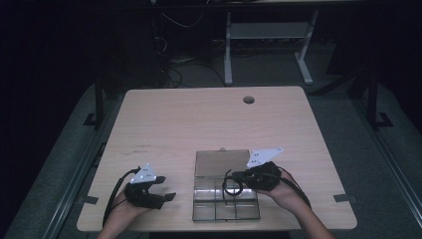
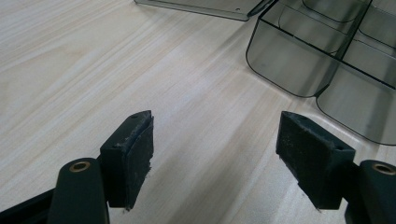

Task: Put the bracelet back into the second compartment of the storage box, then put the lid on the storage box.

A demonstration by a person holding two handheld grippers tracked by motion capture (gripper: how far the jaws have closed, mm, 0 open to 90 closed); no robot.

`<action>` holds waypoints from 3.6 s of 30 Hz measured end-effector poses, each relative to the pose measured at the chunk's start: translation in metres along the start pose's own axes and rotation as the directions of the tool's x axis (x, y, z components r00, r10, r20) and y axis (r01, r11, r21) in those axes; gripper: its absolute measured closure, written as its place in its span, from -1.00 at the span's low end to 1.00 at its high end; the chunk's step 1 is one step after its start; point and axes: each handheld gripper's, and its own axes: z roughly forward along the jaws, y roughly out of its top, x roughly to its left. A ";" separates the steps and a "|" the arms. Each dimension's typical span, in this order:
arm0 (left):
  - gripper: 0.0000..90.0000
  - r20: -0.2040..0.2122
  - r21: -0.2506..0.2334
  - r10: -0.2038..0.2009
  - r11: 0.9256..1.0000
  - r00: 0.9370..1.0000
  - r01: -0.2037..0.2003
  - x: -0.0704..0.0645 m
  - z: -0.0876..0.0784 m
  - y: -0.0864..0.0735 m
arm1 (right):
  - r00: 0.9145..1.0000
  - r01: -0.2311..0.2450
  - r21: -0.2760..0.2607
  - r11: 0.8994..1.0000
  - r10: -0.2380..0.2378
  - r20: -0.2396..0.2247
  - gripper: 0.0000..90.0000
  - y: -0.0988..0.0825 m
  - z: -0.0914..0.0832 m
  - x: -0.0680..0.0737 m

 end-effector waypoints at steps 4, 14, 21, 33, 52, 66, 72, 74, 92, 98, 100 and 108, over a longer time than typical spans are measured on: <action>-0.39 0.001 0.011 0.012 1.000 1.000 -0.012 0.000 0.000 0.000 | 1.000 0.004 0.031 1.000 -0.005 0.004 0.88 -0.001 0.006 0.003; -0.39 0.001 0.013 0.012 1.000 1.000 -0.012 0.000 0.000 0.000 | 1.000 0.011 0.049 0.999 -0.011 0.012 0.81 -0.002 0.014 0.006; -0.39 0.001 0.013 0.011 1.000 1.000 -0.011 0.000 0.000 0.001 | 1.000 -0.002 0.035 0.999 0.002 0.002 0.75 -0.001 0.013 0.007; -0.39 -0.002 0.006 0.010 1.000 1.000 -0.010 0.000 -0.001 0.001 | 0.998 0.044 0.042 0.998 -0.042 -0.048 0.99 0.005 0.020 0.020; -0.39 -0.009 0.014 0.014 1.000 1.000 -0.014 0.000 -0.001 0.000 | 0.988 0.061 0.087 0.994 -0.048 -0.148 0.99 -0.017 0.000 0.037; -0.39 -0.006 0.015 0.011 1.000 1.000 -0.011 0.000 0.001 0.000 | 0.995 0.071 0.125 0.990 -0.062 -0.078 0.99 -0.009 0.025 0.019; -0.39 -0.005 0.009 0.010 1.000 1.000 -0.010 -0.002 0.001 0.002 | 0.995 0.056 0.098 0.994 -0.047 -0.085 0.96 -0.007 0.021 0.019; -0.39 -0.001 0.003 0.014 1.000 1.000 -0.014 -0.002 0.001 0.003 | 0.997 0.029 0.072 0.997 -0.023 -0.075 0.89 -0.005 0.015 0.018; -0.47 0.038 -0.041 -0.045 0.998 0.998 0.046 0.004 0.006 0.035 | 0.991 -0.135 0.002 0.991 0.135 0.022 0.12 -0.004 -0.001 -0.029; -0.49 0.052 -0.035 -0.057 0.998 0.997 0.059 0.010 0.015 0.048 | 0.980 -0.188 -0.008 0.982 0.188 0.064 0.04 -0.003 -0.005 -0.048; -0.48 0.058 -0.037 -0.059 0.997 0.997 0.061 0.013 0.019 0.053 | 0.974 -0.210 -0.012 0.978 0.210 0.079 0.01 -0.004 -0.007 -0.055; -0.48 0.064 -0.036 -0.065 0.997 0.996 0.068 0.022 0.034 0.069 | 0.950 -0.294 -0.006 0.956 0.293 0.107 -0.08 -0.012 -0.006 -0.077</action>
